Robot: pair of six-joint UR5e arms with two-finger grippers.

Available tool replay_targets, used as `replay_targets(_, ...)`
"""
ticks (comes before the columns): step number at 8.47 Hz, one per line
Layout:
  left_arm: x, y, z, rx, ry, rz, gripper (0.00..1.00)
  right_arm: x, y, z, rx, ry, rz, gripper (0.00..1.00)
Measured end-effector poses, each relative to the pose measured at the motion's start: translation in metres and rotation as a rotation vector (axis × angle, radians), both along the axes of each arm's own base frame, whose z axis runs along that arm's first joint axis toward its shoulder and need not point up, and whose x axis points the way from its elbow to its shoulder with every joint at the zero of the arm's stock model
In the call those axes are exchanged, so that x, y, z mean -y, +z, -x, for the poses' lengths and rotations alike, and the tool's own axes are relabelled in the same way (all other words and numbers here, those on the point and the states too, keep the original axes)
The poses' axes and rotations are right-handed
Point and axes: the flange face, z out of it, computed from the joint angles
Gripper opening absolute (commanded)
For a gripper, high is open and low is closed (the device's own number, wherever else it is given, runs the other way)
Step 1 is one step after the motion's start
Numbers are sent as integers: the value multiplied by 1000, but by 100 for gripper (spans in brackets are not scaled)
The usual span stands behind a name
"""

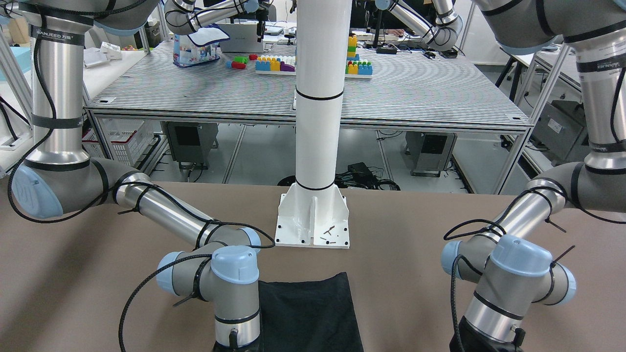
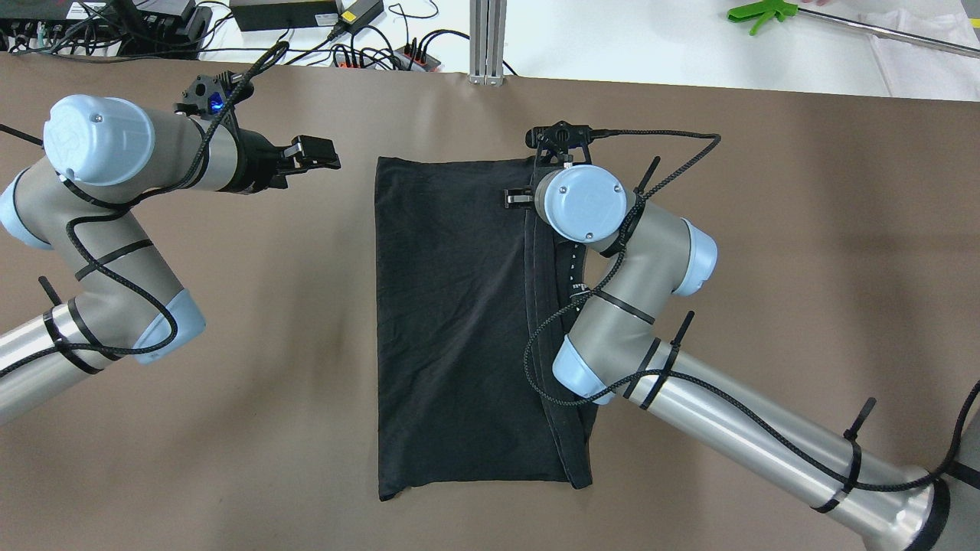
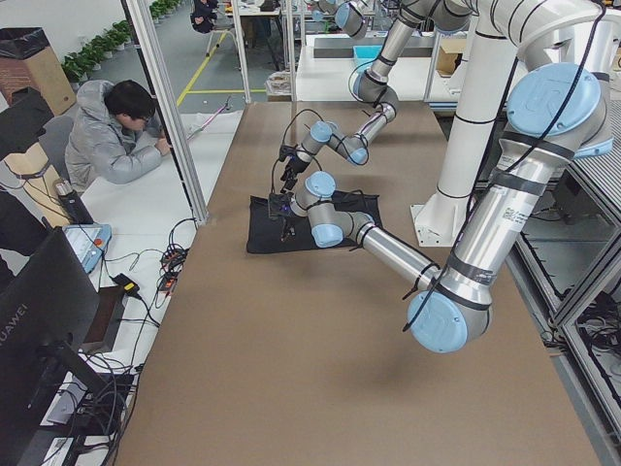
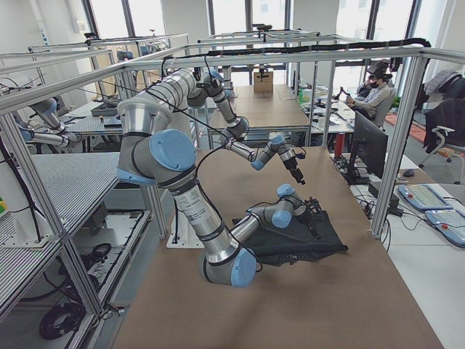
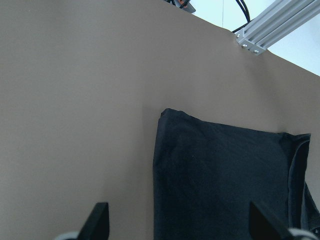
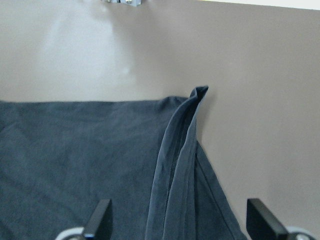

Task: Fold clothes
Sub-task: 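Release the left gripper and move the right gripper to the shirt's far edge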

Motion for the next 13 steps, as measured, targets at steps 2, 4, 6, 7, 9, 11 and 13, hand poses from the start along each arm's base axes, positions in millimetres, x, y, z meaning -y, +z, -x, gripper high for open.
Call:
replay_targets(2,1,1,-1,8,5,-6,100,30,14,15,-22,41,-18,94)
replay_targets(4,1,3,-1,20,11,-18,100,52,20,35,-39,65,-25,94)
replay_targets(6,3,5,-2,26,11,-19,100,63,28,46,-38,76,-35,94)
replay_targets(7,4,8,-3,31,10,-15,100,68,33,50,-43,84,-39,94)
replay_targets(9,7,13,-6,37,9,-10,100,73,42,54,-55,93,-37,94)
replay_targets(11,7,14,-6,38,9,-10,100,74,47,56,-64,95,-33,94)
replay_targets(13,7,14,-7,38,10,-9,100,73,51,60,-74,100,-34,94)
